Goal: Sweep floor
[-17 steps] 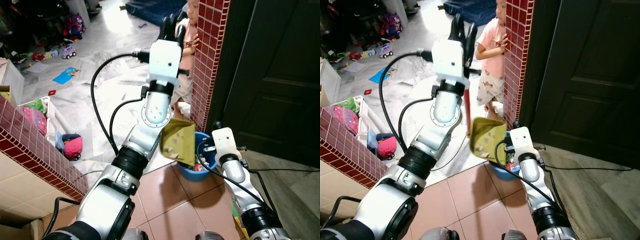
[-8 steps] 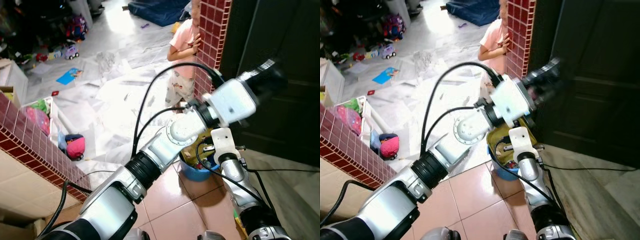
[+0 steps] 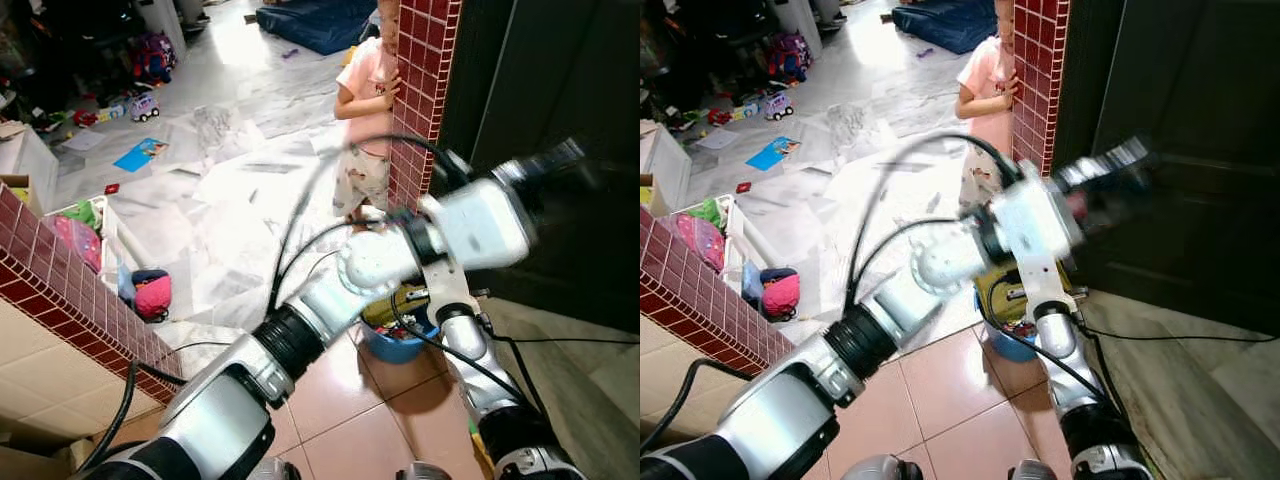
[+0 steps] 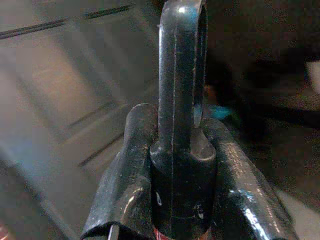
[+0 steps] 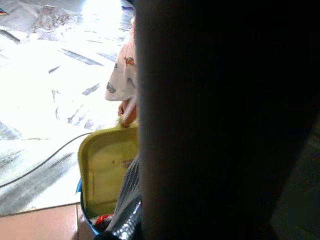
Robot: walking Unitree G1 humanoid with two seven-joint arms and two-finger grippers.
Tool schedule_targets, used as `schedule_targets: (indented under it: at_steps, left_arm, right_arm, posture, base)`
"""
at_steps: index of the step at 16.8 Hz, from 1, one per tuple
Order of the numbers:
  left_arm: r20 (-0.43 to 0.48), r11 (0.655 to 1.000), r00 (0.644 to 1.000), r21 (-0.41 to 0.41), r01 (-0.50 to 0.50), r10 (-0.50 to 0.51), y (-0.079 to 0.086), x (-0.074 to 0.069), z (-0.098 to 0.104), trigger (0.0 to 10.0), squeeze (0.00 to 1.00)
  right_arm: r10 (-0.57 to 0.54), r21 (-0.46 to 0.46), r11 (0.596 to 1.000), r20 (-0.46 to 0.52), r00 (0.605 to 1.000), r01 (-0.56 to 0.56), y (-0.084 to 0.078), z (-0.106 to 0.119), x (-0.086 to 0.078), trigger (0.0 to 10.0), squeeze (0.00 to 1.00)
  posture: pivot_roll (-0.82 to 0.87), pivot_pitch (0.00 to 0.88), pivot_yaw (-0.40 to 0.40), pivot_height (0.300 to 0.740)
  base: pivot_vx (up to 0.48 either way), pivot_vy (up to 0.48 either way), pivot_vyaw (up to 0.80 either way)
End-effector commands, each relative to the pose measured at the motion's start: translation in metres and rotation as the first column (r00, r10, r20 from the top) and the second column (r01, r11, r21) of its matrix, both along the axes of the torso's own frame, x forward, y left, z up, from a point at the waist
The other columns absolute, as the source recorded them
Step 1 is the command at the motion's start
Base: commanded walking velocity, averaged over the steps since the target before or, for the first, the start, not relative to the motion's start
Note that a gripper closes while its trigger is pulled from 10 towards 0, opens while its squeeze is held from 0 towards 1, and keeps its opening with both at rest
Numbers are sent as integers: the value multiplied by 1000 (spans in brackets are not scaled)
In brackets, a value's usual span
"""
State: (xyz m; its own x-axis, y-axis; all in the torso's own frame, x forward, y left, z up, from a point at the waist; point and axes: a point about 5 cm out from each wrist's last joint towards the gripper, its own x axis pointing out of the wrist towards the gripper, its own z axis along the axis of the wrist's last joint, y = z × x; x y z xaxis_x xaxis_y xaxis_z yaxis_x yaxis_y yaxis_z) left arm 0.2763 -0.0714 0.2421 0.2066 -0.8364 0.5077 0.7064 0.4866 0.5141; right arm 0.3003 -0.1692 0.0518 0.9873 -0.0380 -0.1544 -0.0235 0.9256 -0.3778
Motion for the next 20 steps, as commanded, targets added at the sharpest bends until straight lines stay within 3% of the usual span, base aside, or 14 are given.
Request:
schedule_targets:
  at_steps: [1,3,5,6,7,8,9,10,14,15,17,18,19,20]
  left_arm:
    - [79,968,997,-251,12,8,-5,-8,68,10000,0]
    - [83,921,986,-376,-100,141,30,11,106,10000,0]
    - [111,875,957,-443,-194,268,62,23,133,10000,0]
    - [118,859,944,-462,-222,308,72,26,140,10000,0]
    - [133,830,906,-472,-298,402,93,32,149,10000,0]
    - [134,815,873,-446,-369,469,105,39,144,10000,0]
    - [99,803,860,-423,-419,501,113,46,135,10000,0]
    - [37,783,827,-349,-515,561,125,59,107,10000,0]
    - [-122,697,716,-166,-698,688,145,73,28,10000,0]
    - [-247,677,673,-81,-731,697,149,75,-10,10000,0]
    - [-347,623,581,11,-782,736,157,74,-50,10000,0]
    - [-362,606,558,25,-795,747,160,74,-57,10000,0]
    - [-438,556,487,36,-831,756,168,72,-72,10000,0]
    - [-503,526,431,57,-848,749,173,71,-83,10000,0]
  right_arm:
    - [20,15,1000,26,999,-20,7,7,6,10000,0]
    - [24,11,1000,26,999,-24,3,6,4,10000,0]
    - [29,5,1000,22,999,-29,1,5,4,10000,0]
    - [31,3,1000,21,999,-31,0,5,5,10000,0]
    - [39,0,999,18,999,-39,0,5,7,10000,0]
    - [46,-1,999,17,999,-46,1,5,8,10000,0]
    - [50,-1,999,16,999,-50,2,5,8,10000,0]
    - [54,-2,999,15,998,-54,2,5,8,10000,0]
    - [69,9,998,12,998,-69,1,4,7,10000,0]
    - [84,29,996,19,996,-85,4,5,8,10000,0]
    - [91,50,994,26,996,-92,7,7,9,10000,0]
    - [87,72,993,24,996,-88,8,7,9,10000,0]
    - [89,97,991,26,996,-91,9,7,10,10000,0]
    - [103,120,987,34,994,-106,12,8,10,10000,0]
  posture:
    - [-101,0,134,740]
    - [-87,0,120,740]
    - [-70,0,106,740]
    - [-61,0,98,740]
    - [-50,0,88,740]
    - [-48,0,84,740]
    - [-46,0,82,740]
    - [-46,0,79,740]
    - [-45,0,68,740]
    - [-46,0,67,740]
    - [-44,0,68,740]
    - [-44,0,68,740]
    - [-39,0,68,740]
    - [-39,0,68,740]
  base:
    - [0,0,0]
    - [0,0,0]
    - [0,0,0]
    - [0,0,0]
    - [0,0,0]
    - [0,0,0]
    - [0,0,0]
    - [0,0,0]
    - [0,0,0]
    - [0,0,0]
    - [0,0,0]
    - [0,0,0]
    - [0,0,0]
    - [0,0,0]
